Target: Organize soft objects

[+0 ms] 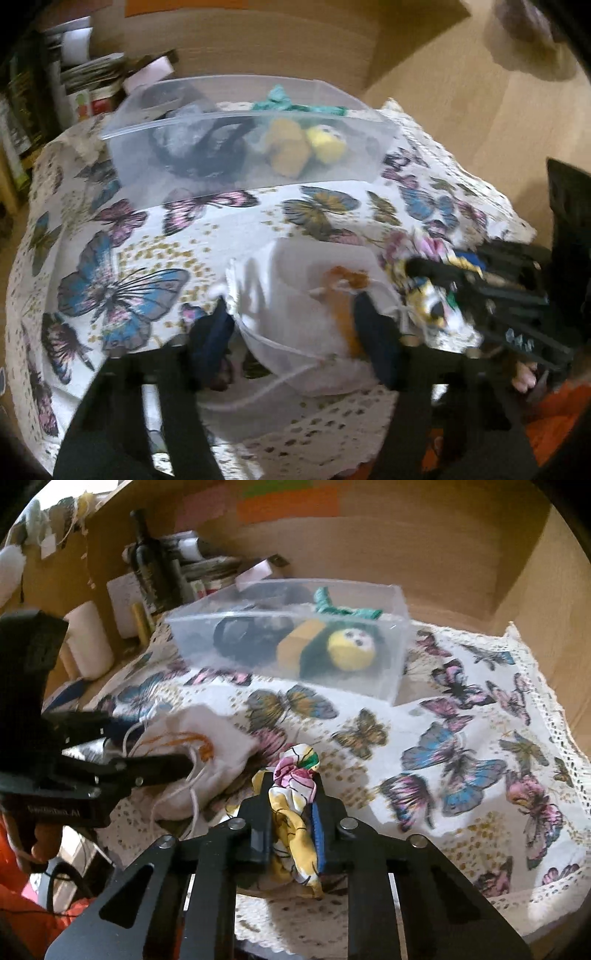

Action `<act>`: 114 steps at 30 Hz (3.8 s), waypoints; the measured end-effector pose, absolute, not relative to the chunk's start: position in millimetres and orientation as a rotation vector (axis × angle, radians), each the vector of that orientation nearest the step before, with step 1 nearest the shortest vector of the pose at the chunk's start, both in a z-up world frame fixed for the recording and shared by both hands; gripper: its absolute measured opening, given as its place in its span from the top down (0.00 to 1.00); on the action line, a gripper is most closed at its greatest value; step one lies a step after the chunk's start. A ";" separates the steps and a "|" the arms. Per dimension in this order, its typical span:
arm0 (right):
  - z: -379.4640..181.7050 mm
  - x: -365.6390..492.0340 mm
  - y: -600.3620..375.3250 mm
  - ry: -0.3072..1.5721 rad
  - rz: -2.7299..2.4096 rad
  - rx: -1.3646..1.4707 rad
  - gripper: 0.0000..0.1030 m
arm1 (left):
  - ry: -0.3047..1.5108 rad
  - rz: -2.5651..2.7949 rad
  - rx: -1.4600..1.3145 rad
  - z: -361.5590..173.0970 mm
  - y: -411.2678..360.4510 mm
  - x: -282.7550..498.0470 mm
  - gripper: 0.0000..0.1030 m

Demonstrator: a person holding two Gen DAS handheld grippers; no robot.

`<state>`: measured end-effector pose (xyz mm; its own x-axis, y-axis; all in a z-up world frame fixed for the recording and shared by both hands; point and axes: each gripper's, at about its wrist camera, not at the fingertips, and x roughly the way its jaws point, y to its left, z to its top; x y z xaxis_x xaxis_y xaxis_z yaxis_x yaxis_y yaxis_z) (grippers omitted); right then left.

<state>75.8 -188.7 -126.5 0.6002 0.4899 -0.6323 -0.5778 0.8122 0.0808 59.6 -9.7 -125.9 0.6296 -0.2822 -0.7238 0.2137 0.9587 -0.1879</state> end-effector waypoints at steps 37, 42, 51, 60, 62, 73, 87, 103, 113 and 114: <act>-7.5 123.8 -182.5 0.328 0.589 -0.050 0.86 | 0.443 -0.059 -0.046 -3.8 42.4 87.6 0.95; 0.4 143.7 -159.3 0.330 0.612 -0.074 0.86 | 0.435 -0.030 -0.055 -1.7 47.9 105.5 0.95; -15.1 185.7 -117.4 0.429 0.638 -0.125 0.86 | 0.474 0.010 -0.070 -17.7 57.1 144.4 0.95; -52.0 217.6 -89.5 0.568 0.632 -0.185 0.86 | 0.575 0.017 -0.062 -52.9 59.2 181.3 0.95; -57.8 221.1 -86.2 0.593 0.634 -0.196 0.86 | 0.603 0.012 -0.066 -61.0 59.7 186.9 0.94; -67.6 222.8 -80.3 0.638 0.614 -0.237 0.72 | 0.674 -0.029 -0.114 -70.4 67.0 192.2 0.82; -22.2 181.0 -115.3 0.448 0.579 -0.187 0.44 | 0.545 -0.035 -0.088 -37.4 63.9 143.7 0.45; 14.2 106.8 -173.0 0.249 0.622 -0.064 0.15 | 0.293 -0.027 -0.051 5.2 42.2 60.4 0.07; 11.6 87.4 -187.0 0.202 0.614 -0.032 0.03 | 0.217 -0.033 0.015 10.5 19.7 25.5 0.00; 10.4 85.7 -188.9 0.201 0.611 -0.030 0.02 | 0.215 -0.036 0.013 10.1 18.5 24.3 0.00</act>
